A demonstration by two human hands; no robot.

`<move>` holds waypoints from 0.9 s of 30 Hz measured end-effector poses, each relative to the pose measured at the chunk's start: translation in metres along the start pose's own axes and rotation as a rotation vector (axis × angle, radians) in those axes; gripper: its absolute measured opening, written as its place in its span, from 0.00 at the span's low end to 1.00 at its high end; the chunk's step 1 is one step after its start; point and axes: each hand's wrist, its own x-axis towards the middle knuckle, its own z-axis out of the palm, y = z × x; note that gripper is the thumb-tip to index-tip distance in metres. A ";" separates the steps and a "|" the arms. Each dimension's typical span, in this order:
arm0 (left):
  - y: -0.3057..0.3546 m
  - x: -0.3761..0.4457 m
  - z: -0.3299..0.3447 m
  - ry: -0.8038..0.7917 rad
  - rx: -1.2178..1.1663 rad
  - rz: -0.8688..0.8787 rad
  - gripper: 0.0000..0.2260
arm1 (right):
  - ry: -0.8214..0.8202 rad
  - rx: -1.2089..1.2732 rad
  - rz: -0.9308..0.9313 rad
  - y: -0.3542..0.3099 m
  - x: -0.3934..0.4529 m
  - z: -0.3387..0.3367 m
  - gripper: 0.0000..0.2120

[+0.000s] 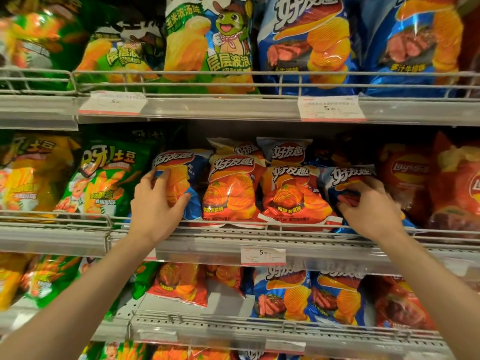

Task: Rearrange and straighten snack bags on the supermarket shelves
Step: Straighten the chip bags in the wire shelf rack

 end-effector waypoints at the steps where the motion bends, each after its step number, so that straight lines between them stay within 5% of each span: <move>1: 0.000 -0.001 0.000 0.017 -0.021 0.010 0.34 | -0.001 0.001 -0.001 -0.001 0.000 0.000 0.22; 7: 0.009 -0.002 -0.001 0.116 -0.108 0.099 0.34 | 0.135 0.111 -0.042 -0.007 -0.005 -0.001 0.17; 12: 0.022 -0.007 -0.002 0.157 -0.159 0.183 0.33 | 0.278 0.313 -0.269 -0.039 -0.014 -0.009 0.09; 16: 0.037 -0.011 -0.006 0.185 -0.180 0.256 0.32 | 0.070 0.456 -0.321 -0.072 -0.020 -0.012 0.06; 21: 0.060 -0.019 -0.009 0.208 -0.248 0.327 0.32 | -0.271 0.776 -0.237 -0.104 -0.024 -0.010 0.19; 24: 0.080 -0.030 -0.006 0.144 -0.256 0.378 0.33 | -0.504 1.028 -0.118 -0.120 -0.026 -0.006 0.25; 27: 0.097 -0.038 -0.002 0.013 -0.275 0.445 0.33 | -0.556 1.126 -0.056 -0.117 -0.023 -0.002 0.27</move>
